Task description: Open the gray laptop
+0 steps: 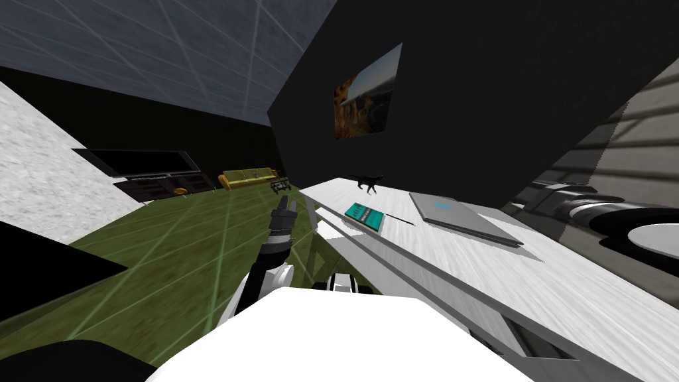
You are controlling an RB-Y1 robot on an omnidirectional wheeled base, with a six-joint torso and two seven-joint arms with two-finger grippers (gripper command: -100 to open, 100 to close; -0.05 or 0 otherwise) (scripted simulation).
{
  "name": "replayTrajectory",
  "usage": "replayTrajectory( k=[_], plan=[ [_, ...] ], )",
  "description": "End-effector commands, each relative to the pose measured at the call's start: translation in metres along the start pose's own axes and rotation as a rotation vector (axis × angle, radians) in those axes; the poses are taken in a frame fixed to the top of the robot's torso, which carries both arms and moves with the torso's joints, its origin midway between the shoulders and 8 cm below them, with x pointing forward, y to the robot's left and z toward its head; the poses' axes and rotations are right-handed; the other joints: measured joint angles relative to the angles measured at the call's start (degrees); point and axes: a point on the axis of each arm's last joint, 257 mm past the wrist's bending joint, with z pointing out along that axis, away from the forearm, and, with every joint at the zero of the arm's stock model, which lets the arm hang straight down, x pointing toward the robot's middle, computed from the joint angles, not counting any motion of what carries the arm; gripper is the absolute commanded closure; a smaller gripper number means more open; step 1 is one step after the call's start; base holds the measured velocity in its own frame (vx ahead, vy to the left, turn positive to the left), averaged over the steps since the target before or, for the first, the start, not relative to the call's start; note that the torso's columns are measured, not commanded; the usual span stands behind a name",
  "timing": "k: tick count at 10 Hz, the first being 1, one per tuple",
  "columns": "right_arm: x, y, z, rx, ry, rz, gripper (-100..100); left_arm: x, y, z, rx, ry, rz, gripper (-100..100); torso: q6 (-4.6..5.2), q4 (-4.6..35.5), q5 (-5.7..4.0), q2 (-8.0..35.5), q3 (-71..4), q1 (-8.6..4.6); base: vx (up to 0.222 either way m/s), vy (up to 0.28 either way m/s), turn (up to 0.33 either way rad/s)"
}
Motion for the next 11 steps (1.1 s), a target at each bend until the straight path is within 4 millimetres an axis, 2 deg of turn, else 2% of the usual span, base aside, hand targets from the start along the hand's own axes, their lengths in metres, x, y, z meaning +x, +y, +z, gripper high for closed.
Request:
replayTrajectory(
  k=[1,2,4,5,6,7,11],
  plan=[
    [0.000,-0.006,0.003,0.003,-0.004,-0.006,-100,0.000,0.000,0.000,0.000,0.000,0.000,0,-0.01,0.00,-0.03,0.01,0.01,-0.03,0.000,0.000,0.000],
    [-0.011,-0.023,0.010,0.004,-0.022,-0.006,-100,0.000,0.000,0.000,0.000,0.000,0.000,0,0.00,0.00,-0.03,0.02,0.02,-0.06,0.004,0.000,-0.156],
    [-0.015,-0.029,0.012,0.005,-0.028,-0.006,-100,0.000,0.000,0.000,0.000,0.000,0.000,0,-0.02,0.00,-0.01,0.01,0.01,-0.03,0.003,0.000,-0.045],
    [-0.023,-0.040,0.017,0.005,-0.040,-0.006,-100,0.000,0.000,0.000,0.000,0.000,0.000,0,-0.01,0.00,-0.03,0.00,0.01,-0.03,0.003,0.000,-0.086],
    [-0.020,-0.035,0.016,0.004,-0.034,-0.006,-100,0.000,0.000,0.000,0.000,0.000,0.000,0,0.02,0.01,-0.01,0.01,0.00,-0.03,0.002,0.001,-0.022],
    [-0.021,-0.037,0.017,0.005,-0.035,-0.006,0,0.000,0.000,0.000,0.000,0.000,0.000,0,0.00,0.01,-0.03,0.02,0.02,-0.04,0.000,0.000,0.000],
    [-0.021,-0.036,0.017,0.005,-0.035,-0.006,0,0.000,0.000,0.000,0.000,0.000,0.000,0,0.01,0.01,-0.02,0.02,0.01,-0.03,0.000,0.000,0.000]
  ],
)
